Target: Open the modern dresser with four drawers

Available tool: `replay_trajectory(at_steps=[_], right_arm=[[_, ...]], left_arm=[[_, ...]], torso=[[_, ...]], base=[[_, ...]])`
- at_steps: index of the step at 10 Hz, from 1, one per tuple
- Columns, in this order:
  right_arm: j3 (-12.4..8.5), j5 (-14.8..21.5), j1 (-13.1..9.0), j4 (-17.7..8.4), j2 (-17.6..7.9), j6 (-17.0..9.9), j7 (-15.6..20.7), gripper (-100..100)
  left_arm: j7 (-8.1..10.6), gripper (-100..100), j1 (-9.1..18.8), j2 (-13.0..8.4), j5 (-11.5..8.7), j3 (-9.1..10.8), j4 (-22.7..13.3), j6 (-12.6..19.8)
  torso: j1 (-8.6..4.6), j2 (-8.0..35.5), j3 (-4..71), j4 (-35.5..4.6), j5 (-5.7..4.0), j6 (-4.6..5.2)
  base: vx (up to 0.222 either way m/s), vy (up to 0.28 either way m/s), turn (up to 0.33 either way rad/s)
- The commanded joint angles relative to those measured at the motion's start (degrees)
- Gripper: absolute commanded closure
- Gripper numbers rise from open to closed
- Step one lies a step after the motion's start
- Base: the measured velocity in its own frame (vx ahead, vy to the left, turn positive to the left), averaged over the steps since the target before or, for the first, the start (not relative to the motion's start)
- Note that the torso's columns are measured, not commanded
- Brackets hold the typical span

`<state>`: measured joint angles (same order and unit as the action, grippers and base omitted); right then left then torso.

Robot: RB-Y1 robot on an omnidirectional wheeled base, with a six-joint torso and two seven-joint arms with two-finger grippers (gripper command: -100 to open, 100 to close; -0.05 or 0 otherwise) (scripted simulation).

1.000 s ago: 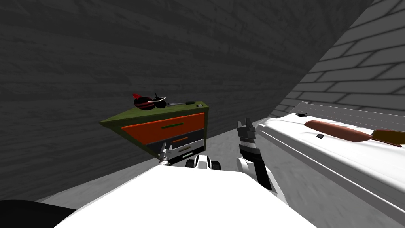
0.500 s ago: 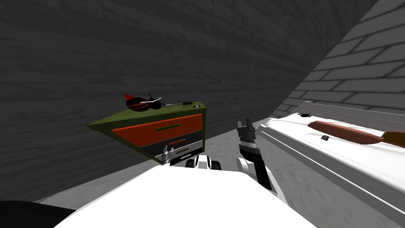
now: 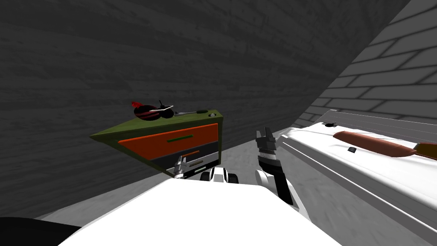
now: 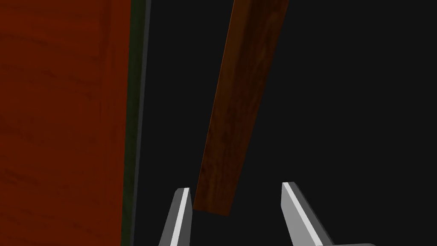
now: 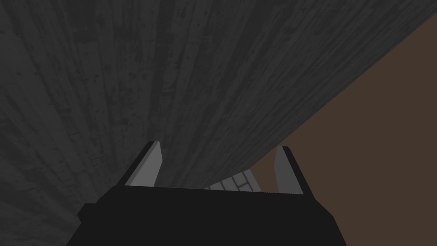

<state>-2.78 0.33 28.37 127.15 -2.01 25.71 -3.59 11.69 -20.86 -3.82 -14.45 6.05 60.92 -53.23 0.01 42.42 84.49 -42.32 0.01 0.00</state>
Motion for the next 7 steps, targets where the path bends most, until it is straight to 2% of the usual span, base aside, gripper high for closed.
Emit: replay_trajectory(at_steps=[1,5,6,7], right_arm=[[0.0,0.0,-0.01,0.0,0.0,0.0,0.0,0],[0.01,0.0,-0.02,0.0,0.01,0.0,0.0,0],[0.01,0.0,-0.02,0.0,0.01,0.0,0.0,0],[0.01,0.0,-0.01,0.0,0.0,0.0,0.0,0]], left_arm=[[0.11,100,0.16,-0.04,0.07,0.0,-0.65,-1.81],[0.75,100,-1.57,-1.12,-0.05,-0.15,2.81,1.79],[0.65,100,-1.09,-1.11,-0.08,0.03,2.47,0.93],[0.85,100,-1.92,-1.21,-0.02,-0.21,2.99,1.31]], torso=[[0.26,-0.23,-0.01,0.32,0.43,0.07],[0.14,-0.09,0.0,0.14,0.18,-0.02],[0.03,-0.21,0.06,0.16,0.18,0.05],[0.15,-0.49,0.25,0.12,0.1,0.1]], base=[[-0.023,0.0,-0.001],[-0.139,-0.087,0.021],[-0.075,-0.059,0.024],[-0.107,-0.056,0.018]])
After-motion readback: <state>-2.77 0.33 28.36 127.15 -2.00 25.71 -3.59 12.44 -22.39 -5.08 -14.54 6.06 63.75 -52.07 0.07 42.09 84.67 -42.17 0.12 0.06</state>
